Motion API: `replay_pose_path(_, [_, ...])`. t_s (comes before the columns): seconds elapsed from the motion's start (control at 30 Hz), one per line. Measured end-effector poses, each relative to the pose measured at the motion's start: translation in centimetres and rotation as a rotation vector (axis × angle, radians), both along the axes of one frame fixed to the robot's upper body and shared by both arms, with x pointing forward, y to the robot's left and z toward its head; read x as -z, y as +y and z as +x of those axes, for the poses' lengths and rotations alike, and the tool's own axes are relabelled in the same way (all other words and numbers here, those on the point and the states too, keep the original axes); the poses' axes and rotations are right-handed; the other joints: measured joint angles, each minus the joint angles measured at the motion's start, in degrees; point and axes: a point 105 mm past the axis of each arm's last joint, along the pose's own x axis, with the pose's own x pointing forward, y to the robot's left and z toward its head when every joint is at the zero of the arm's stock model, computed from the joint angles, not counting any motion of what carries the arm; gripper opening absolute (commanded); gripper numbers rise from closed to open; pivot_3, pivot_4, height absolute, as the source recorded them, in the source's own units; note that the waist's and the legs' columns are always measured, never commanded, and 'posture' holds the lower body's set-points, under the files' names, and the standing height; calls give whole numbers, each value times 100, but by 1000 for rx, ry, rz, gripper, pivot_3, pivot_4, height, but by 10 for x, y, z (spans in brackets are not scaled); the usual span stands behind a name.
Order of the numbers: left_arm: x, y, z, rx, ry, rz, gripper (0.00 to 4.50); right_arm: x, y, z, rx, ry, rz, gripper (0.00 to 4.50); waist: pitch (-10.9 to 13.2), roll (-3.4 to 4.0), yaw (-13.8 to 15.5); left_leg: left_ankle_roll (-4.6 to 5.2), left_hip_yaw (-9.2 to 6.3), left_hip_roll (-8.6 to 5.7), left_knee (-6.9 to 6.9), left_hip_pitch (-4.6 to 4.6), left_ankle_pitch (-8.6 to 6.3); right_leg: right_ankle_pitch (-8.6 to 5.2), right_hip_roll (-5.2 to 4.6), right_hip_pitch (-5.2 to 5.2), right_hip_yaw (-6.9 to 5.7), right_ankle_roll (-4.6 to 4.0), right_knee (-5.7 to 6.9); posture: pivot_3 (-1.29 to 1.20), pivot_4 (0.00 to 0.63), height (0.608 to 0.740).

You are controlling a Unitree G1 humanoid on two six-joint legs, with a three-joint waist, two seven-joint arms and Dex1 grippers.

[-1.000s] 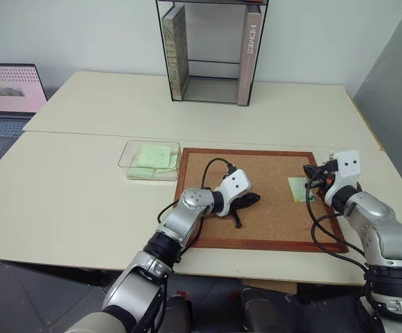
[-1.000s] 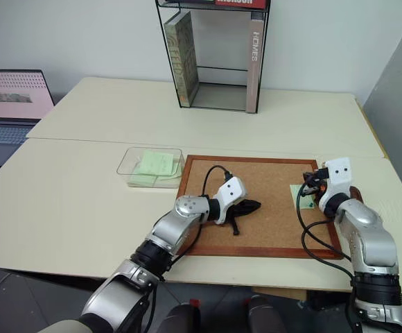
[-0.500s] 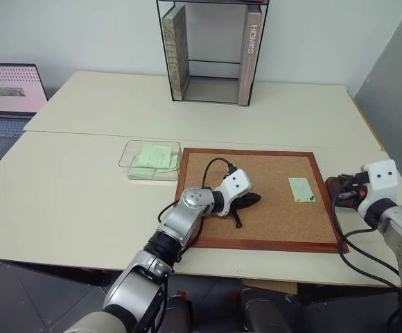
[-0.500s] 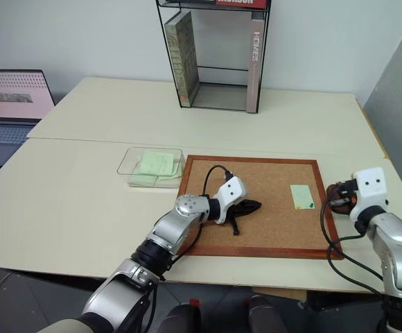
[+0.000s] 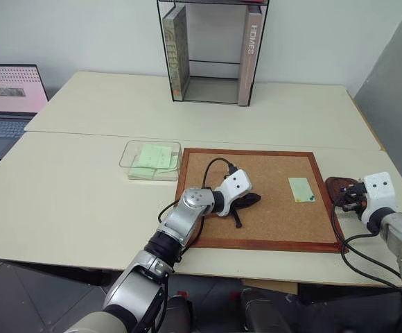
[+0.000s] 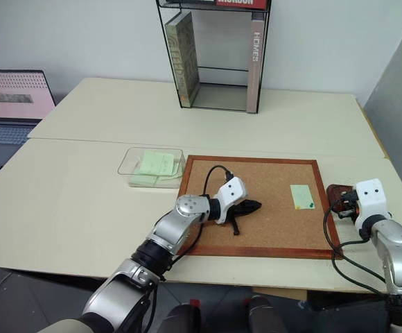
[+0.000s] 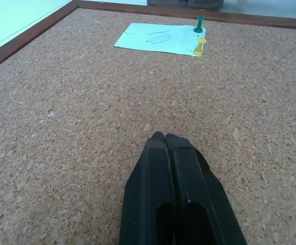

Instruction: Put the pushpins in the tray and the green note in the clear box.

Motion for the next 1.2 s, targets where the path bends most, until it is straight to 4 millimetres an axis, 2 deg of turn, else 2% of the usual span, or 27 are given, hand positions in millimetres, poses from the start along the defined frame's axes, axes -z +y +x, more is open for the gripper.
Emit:
replay_pose_path(0.17, [0, 0, 0, 0, -1, 0, 0, 2, -3, 2, 11, 8, -14, 2770, 0, 0, 4, 0, 0, 0, -2, -2, 0, 3, 0, 0, 0, 5, -2, 0, 150, 740])
replay_pose_path(0.3, [0, 0, 0, -1, -2, 1, 0, -5, -3, 2, 10, -12, -13, 2770, 0, 0, 5, 0, -1, 0, -1, -1, 0, 3, 0, 0, 0, 6, -1, 0, 150, 740])
replay_pose_path(0.47, [0, 0, 0, 0, -3, 0, 0, -29, 1, -3, -6, -88, 30, 2770, 0, 1, 4, 0, -1, 0, -1, -2, 0, 3, 0, 0, -1, 6, -1, 0, 150, 740])
replay_pose_path(0.57, [0, 0, 0, 0, -4, 0, 0, -46, 6, -7, -21, -151, 73, 2770, 0, 0, 3, 0, -2, 0, -1, -2, 0, 3, 0, 0, -1, 5, -1, 0, 150, 740])
replay_pose_path(0.67, [0, 0, 0, 2, -4, 1, 0, -53, 19, -14, -58, -199, 115, 2770, 0, 0, 5, 0, -4, 1, -3, -2, 0, 2, 1, 0, -3, 5, -1, 0, 150, 740])
replay_pose_path(0.83, [0, 0, 0, 4, -5, 5, 0, -31, 48, -25, -126, -172, 177, 2770, -1, 1, 1, 0, -2, 1, -2, -2, 0, -1, 0, 0, -1, -1, -3, 0, 150, 740])
replay_pose_path(1.0, [0, 0, 0, 4, -7, 8, 0, -6, 74, -28, -173, -121, 198, 2770, -3, 4, -2, 0, -2, 2, -1, 0, 0, -8, 0, -1, -1, -13, -1, 0, 150, 740])
replay_pose_path(1.2, [1, 0, -1, 8, -8, 12, 0, 5, 72, -23, -133, -120, 204, 2770, -3, 4, 2, 0, -2, 1, -3, -2, 0, -5, 0, -1, -2, -7, -4, 0, 150, 740])
